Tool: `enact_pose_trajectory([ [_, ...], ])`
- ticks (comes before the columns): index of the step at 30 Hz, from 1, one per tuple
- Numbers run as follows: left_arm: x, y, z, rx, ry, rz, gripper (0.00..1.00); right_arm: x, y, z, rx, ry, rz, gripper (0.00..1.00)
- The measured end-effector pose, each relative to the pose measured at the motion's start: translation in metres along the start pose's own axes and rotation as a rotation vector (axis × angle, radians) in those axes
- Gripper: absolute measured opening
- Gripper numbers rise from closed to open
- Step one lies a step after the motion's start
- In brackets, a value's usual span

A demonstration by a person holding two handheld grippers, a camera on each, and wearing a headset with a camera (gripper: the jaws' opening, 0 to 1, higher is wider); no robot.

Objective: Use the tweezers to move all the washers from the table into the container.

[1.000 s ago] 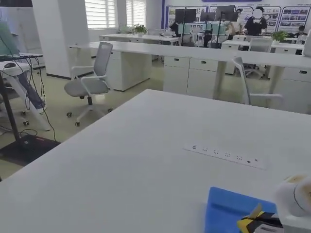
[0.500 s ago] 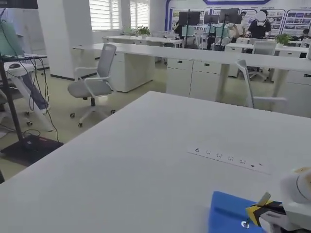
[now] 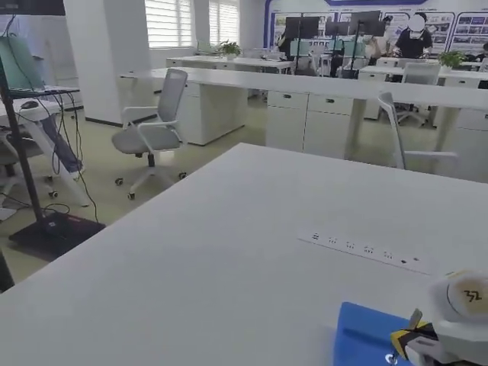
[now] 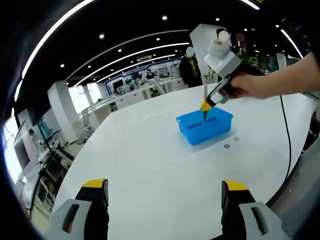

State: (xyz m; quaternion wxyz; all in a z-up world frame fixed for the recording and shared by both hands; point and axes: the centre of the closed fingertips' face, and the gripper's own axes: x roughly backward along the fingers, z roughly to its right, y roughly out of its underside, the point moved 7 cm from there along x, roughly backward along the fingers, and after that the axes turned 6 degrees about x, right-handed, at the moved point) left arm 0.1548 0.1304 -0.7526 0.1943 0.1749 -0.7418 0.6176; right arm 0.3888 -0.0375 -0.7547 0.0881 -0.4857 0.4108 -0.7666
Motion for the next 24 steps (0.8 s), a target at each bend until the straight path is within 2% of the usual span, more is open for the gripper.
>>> enact_pose_trajectory([
  [11, 0.0, 0.0, 0.0, 0.0, -0.005, -0.002, 0.96, -0.012, 0.014, -0.007, -0.017, -0.032, -0.037, 0.02],
  [24, 0.0, 0.0, 0.0, -0.001, -0.004, -0.004, 0.96, -0.017, 0.02, -0.011, -0.017, -0.047, -0.055, 0.03],
])
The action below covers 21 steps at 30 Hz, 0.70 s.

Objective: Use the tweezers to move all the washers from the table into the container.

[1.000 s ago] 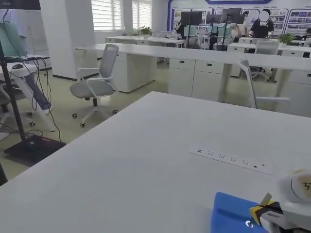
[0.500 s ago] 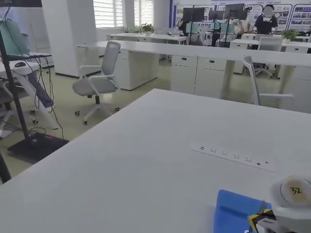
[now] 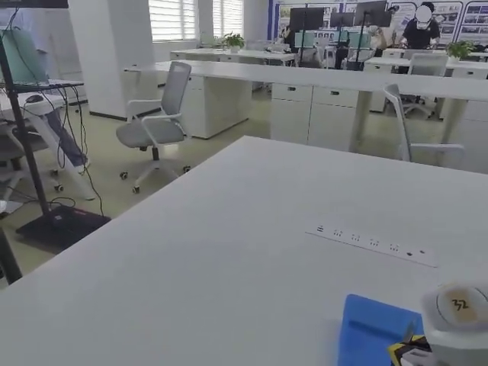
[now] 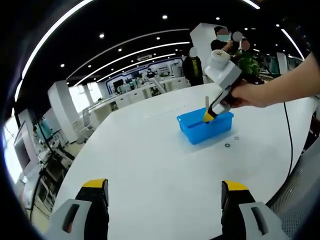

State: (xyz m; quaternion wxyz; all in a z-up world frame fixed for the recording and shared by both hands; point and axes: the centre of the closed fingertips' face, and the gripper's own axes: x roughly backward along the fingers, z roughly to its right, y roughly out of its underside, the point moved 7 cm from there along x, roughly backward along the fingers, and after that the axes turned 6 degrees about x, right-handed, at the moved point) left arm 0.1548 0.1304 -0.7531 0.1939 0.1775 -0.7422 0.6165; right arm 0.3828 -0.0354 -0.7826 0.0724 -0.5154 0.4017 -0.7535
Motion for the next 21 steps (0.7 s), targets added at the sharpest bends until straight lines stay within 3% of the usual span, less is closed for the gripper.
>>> enact_pose_trajectory([
  [21, 0.0015, -0.0017, 0.0007, 0.0, -0.003, -0.002, 0.96, 0.0013, 0.0005, -0.0004, -0.003, -0.006, 0.002, 0.03],
])
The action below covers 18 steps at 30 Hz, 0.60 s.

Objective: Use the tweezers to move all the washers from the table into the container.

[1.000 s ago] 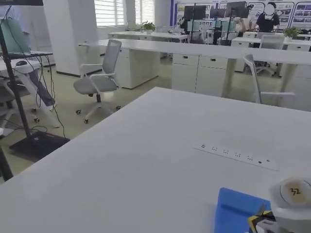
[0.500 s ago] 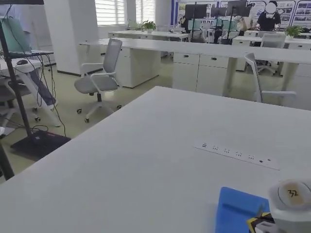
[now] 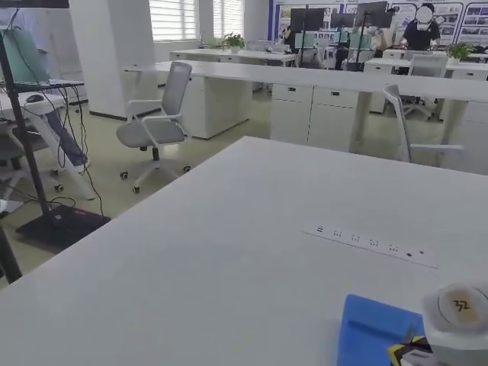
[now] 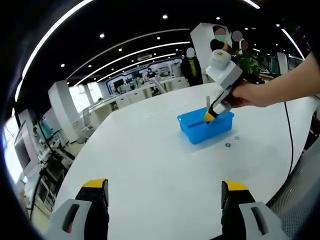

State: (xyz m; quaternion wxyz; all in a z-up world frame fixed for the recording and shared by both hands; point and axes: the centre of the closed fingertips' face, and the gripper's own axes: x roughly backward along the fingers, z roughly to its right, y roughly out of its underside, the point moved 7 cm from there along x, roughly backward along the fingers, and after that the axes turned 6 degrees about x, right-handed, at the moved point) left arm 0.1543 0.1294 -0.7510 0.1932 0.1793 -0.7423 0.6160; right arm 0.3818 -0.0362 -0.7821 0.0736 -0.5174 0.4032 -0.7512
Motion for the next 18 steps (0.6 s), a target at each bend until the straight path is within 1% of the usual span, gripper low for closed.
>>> enact_pose_trajectory([
  [6, 0.0, 0.0, 0.0, -0.001, 0.002, -0.002, 0.96, 0.001, -0.001, -0.001, -0.01, 0.003, 0.005, 0.04],
  [10, 0.0, 0.0, 0.001, -0.003, 0.004, -0.001, 0.96, 0.006, -0.004, 0.001, -0.018, 0.007, 0.02, 0.04],
  [17, 0.0, 0.0, 0.001, -0.004, 0.004, -0.002, 0.96, 0.02, -0.011, 0.004, -0.036, 0.009, 0.077, 0.04],
  [18, 0.0, -0.001, 0.001, -0.004, 0.005, -0.002, 0.96, 0.021, -0.011, 0.006, -0.037, 0.009, 0.087, 0.04],
])
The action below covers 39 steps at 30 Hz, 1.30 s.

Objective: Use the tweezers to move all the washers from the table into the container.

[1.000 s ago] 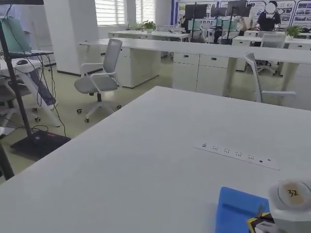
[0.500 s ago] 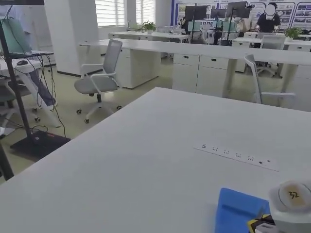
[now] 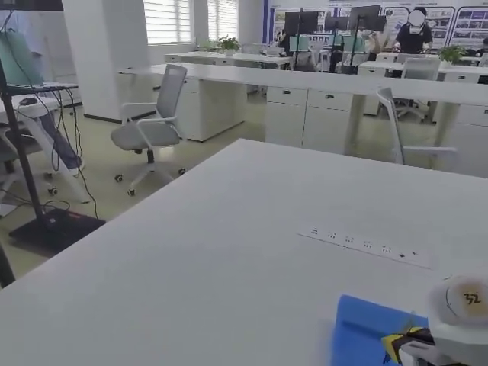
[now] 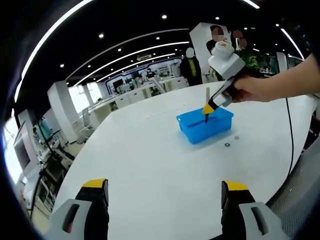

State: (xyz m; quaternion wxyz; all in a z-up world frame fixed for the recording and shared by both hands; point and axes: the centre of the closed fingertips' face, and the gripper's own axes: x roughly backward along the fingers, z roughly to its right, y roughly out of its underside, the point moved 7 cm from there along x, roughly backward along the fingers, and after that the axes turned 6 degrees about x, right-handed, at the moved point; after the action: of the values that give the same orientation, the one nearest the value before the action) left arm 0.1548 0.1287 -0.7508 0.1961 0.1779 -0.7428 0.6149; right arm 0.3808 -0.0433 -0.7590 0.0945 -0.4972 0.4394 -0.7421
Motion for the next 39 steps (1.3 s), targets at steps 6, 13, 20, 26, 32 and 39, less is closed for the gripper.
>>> enact_pose_trajectory([
  [6, 0.0, 0.0, 0.0, -0.001, -0.002, 0.0, 0.96, 0.019, -0.001, 0.0, -0.014, -0.001, 0.062, 0.04],
  [13, 0.0, 0.001, 0.0, -0.004, -0.003, -0.004, 0.96, 0.037, 0.008, -0.006, -0.031, 0.001, 0.083, 0.04],
  [20, 0.0, 0.001, 0.0, -0.008, -0.001, -0.007, 0.96, 0.048, 0.021, -0.017, -0.048, 0.004, 0.086, 0.04],
  [26, 0.0, 0.001, 0.0, -0.009, -0.002, -0.008, 0.96, 0.065, 0.023, -0.025, -0.077, 0.011, 0.114, 0.03],
  [32, 0.0, 0.001, 0.001, -0.012, 0.002, -0.007, 0.96, 0.064, 0.033, -0.03, -0.082, 0.007, 0.093, 0.03],
  [39, 0.0, 0.0, 0.001, -0.01, -0.001, -0.002, 0.96, 0.067, 0.044, -0.031, -0.115, -0.001, 0.075, 0.03],
])
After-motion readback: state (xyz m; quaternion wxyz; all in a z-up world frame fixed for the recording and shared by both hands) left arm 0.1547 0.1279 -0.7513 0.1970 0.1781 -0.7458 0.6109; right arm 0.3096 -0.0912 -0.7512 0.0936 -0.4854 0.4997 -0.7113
